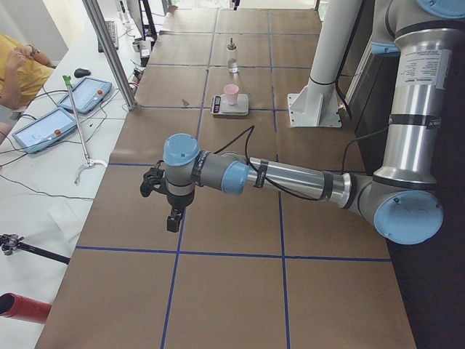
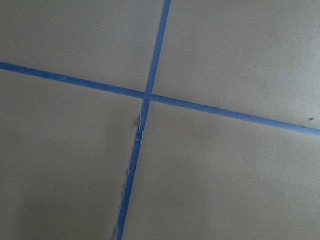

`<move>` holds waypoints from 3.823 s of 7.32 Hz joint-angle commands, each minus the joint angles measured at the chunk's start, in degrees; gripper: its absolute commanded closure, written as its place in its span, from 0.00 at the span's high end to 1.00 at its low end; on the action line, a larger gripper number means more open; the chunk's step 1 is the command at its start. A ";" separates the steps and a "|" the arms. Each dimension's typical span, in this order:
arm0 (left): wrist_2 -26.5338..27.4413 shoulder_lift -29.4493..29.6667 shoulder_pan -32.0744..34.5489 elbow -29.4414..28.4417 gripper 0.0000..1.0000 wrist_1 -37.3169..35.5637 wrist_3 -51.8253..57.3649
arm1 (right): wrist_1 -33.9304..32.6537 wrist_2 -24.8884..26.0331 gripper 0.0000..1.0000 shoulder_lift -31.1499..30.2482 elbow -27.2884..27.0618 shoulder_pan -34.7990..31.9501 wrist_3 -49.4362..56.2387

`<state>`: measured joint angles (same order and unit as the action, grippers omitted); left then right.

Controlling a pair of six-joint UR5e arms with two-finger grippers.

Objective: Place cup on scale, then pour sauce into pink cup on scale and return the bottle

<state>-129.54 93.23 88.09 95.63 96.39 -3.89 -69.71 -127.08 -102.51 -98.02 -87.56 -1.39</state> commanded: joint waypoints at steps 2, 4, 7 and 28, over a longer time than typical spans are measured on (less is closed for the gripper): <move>0.25 0.11 1.03 -0.28 1.00 -0.50 -0.15 | -29.30 -1.06 1.00 9.86 -4.11 -3.94 8.69; -1.14 0.02 1.29 -3.16 1.00 -1.28 0.02 | -27.68 -1.94 1.00 9.17 -3.67 -3.76 8.07; -2.39 -0.07 1.47 3.43 1.00 -11.93 2.90 | -26.18 -3.43 1.00 7.15 -2.44 -3.59 8.34; -1.33 -0.77 4.28 -3.25 1.00 -7.18 9.34 | -26.00 -6.69 1.00 6.53 -0.68 -2.71 8.51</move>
<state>-130.78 92.53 92.38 92.82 89.28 5.46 -95.71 -133.77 -95.98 -98.72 -90.31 7.12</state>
